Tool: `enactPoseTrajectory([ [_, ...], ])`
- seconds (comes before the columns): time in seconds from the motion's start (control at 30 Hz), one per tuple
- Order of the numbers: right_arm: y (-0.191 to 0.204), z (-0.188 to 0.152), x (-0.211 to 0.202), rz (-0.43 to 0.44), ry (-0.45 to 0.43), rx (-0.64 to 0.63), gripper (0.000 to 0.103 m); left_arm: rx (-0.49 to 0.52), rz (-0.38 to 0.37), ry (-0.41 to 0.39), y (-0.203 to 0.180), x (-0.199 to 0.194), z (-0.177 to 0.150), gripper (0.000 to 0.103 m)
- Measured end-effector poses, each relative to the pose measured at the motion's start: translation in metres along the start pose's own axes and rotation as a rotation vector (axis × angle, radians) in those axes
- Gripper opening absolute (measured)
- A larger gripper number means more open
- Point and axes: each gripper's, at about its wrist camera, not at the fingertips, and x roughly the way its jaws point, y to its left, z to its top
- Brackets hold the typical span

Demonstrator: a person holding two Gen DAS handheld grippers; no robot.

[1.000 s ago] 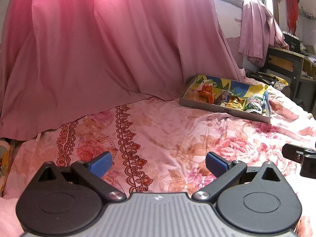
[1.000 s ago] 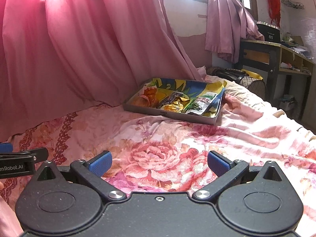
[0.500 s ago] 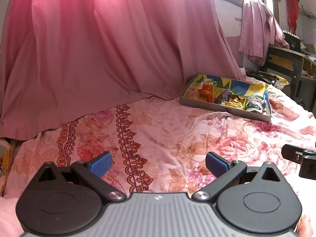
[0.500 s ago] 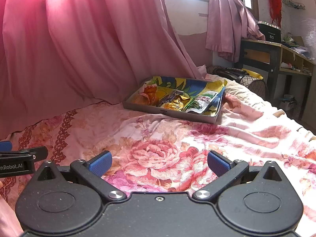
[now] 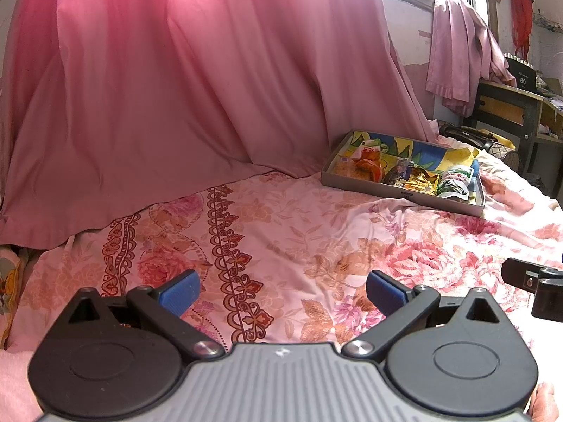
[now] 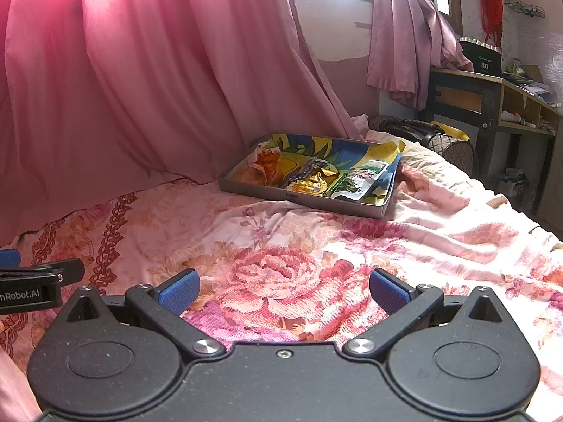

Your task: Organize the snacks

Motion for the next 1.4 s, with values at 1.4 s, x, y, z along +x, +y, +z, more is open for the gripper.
enactPoseTrajectory([
  [1.4, 0.0002, -0.0035, 0.0032, 0.002, 0.014, -0.013, 0.102, 0.001, 0.000, 0.003, 0.0008, 0.0010, 0.0003, 0.103],
])
